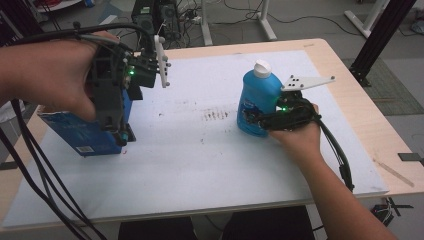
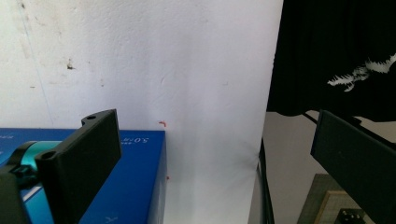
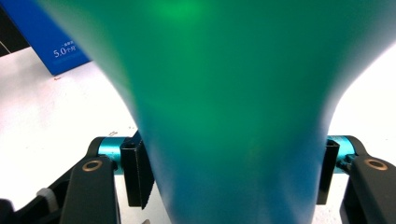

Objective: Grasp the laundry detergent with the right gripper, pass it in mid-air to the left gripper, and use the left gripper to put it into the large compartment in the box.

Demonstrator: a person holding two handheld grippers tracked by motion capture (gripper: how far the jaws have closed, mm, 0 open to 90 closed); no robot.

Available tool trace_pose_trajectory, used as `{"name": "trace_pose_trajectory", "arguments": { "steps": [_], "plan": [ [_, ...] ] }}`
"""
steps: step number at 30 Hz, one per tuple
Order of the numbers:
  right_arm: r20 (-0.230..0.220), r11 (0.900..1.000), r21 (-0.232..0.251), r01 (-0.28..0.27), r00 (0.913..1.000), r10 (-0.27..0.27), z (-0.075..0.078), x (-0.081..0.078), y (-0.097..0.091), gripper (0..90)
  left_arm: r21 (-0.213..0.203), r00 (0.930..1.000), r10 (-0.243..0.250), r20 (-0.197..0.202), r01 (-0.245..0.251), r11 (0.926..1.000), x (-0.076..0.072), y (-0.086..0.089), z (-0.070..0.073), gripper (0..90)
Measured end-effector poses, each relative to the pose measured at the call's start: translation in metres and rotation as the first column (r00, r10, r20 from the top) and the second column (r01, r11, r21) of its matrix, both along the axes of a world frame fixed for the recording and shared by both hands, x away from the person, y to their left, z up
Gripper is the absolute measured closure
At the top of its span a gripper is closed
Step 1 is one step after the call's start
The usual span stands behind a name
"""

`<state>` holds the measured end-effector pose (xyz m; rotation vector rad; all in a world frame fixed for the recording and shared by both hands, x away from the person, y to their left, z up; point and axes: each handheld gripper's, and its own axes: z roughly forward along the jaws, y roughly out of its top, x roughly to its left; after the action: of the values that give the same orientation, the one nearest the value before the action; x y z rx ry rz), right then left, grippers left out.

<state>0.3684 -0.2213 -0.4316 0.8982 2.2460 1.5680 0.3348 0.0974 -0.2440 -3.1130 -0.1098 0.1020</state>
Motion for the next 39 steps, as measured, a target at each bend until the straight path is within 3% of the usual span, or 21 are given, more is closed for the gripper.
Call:
{"name": "trace_pose_trajectory", "arguments": {
  "steps": [5, 15, 20, 27, 32, 34, 35, 37, 38, 39],
  "plan": [
    [-0.002, 0.9999, 0.007, -0.008, 1.0000, 0.008, -0.001, 0.001, 0.000, 36.8, -0.001, 1.0000, -0.009, 0.001, 0.009, 1.0000, 0.000, -0.002, 0.000, 1.7],
    [0.039, 0.9999, -0.013, -0.010, 0.9992, 0.010, -0.001, -0.001, 0.001, 43.0, 0.004, 0.9999, -0.012, 0.005, 0.012, 0.9999, 0.001, -0.002, -0.001, 1.7],
    [0.033, 0.9997, -0.019, -0.015, 0.9993, 0.016, 0.000, -0.001, 0.000, 43.9, -0.002, 0.9999, -0.014, 0.009, 0.014, 0.9999, 0.001, -0.004, 0.000, 1.7],
    [0.033, 0.9965, -0.049, -0.068, 0.9970, 0.070, 0.012, -0.010, 0.003, 44.1, -0.008, 0.9997, -0.019, 0.016, 0.019, 0.9998, 0.003, -0.008, 0.000, 1.7],
    [0.056, 0.9882, -0.059, -0.141, 0.9879, 0.145, 0.031, -0.022, 0.011, 44.1, -0.023, 0.9973, -0.045, 0.057, 0.047, 0.9986, 0.004, -0.016, 0.007, 1.7],
    [0.057, 0.9860, -0.059, -0.156, 0.9857, 0.159, 0.034, -0.024, 0.013, 44.1, -0.025, 0.9970, -0.050, 0.059, 0.052, 0.9984, 0.005, -0.017, 0.008, 1.8],
    [0.060, 0.9810, -0.057, -0.186, 0.9802, 0.189, 0.040, -0.027, 0.017, 44.1, -0.032, 0.9968, -0.050, 0.062, 0.052, 0.9981, 0.004, -0.021, 0.010, 1.7],
    [0.062, 0.9784, -0.056, -0.199, 0.9773, 0.202, 0.043, -0.029, 0.019, 44.1, -0.035, 0.9967, -0.050, 0.063, 0.052, 0.9980, 0.003, -0.022, 0.011, 1.7],
    [0.064, 0.9709, -0.063, -0.231, 0.9699, 0.235, 0.047, -0.033, 0.023, 44.1, -0.038, 0.9974, -0.041, 0.059, 0.043, 0.9983, 0.003, -0.024, 0.012, 1.8],
    [0.064, 0.9709, -0.063, -0.231, 0.9699, 0.235, 0.047, -0.033, 0.023, 44.1, -0.046, 0.9977, -0.038, 0.057, 0.041, 0.9981, 0.004, -0.025, 0.013, 1.8]
  ]
}}
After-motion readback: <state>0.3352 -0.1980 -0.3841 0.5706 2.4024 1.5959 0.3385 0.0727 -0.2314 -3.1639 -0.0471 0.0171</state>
